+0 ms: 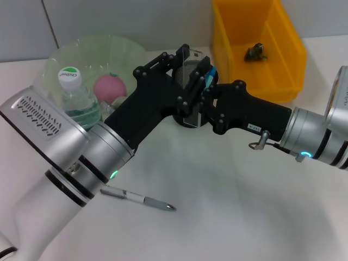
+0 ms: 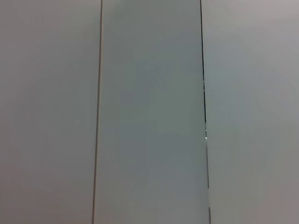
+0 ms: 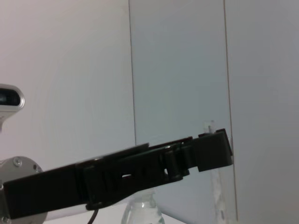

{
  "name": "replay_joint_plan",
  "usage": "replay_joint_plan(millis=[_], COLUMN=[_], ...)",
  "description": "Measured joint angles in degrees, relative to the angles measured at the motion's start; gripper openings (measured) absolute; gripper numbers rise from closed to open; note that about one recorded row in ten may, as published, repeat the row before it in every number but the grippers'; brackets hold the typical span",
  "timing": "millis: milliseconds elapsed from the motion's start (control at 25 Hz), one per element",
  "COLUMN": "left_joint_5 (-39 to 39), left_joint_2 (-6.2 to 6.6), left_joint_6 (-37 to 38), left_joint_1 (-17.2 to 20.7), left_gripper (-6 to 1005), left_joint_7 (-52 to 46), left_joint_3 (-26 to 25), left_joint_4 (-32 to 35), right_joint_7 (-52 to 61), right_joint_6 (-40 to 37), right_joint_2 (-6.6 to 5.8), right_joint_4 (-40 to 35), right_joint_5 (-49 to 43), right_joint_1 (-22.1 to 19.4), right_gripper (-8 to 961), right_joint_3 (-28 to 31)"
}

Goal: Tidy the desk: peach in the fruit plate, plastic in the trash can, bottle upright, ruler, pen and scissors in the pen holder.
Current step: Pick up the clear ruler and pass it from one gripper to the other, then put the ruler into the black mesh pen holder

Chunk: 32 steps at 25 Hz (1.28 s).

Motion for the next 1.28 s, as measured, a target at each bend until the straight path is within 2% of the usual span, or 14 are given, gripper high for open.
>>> replay_joint_plan(millis=[720,920,1120,1280], left_joint_5=[0.0,0.0,0.3,3.9], left_joint_2=[0.0,0.0,0.34,0.56], left_joint_6=[1.9,2.5,6.8,10.3], left_joint_1=[-1.1,-1.4,-0.4,0.3], left_gripper=[534,573,653,717], left_joint_7=[-0.5,-0.3,-1.0,-4.6], left_joint_3=[-0.2,-0.2,-0.3,-0.4], left_joint_4=[-1.8,-2.1,-3.2,-7.1], right_joint_7=[-0.5,-0.8,-3.4,-4.4], right_joint_6=[0.4,0.3,0.4,1.3], right_joint_2=[0.02,0.07,0.06,0.03], right_joint_4=[0.0,0.1,0.1,0.1], right_joint_5=[-0.3,0.6,7.7,11.9], right_joint_1=[0.1,-0.2,-1.2,-0.4], right_gripper=[10,9,15,20], right_joint_3=[-0.1,0.4,0.7,0.8])
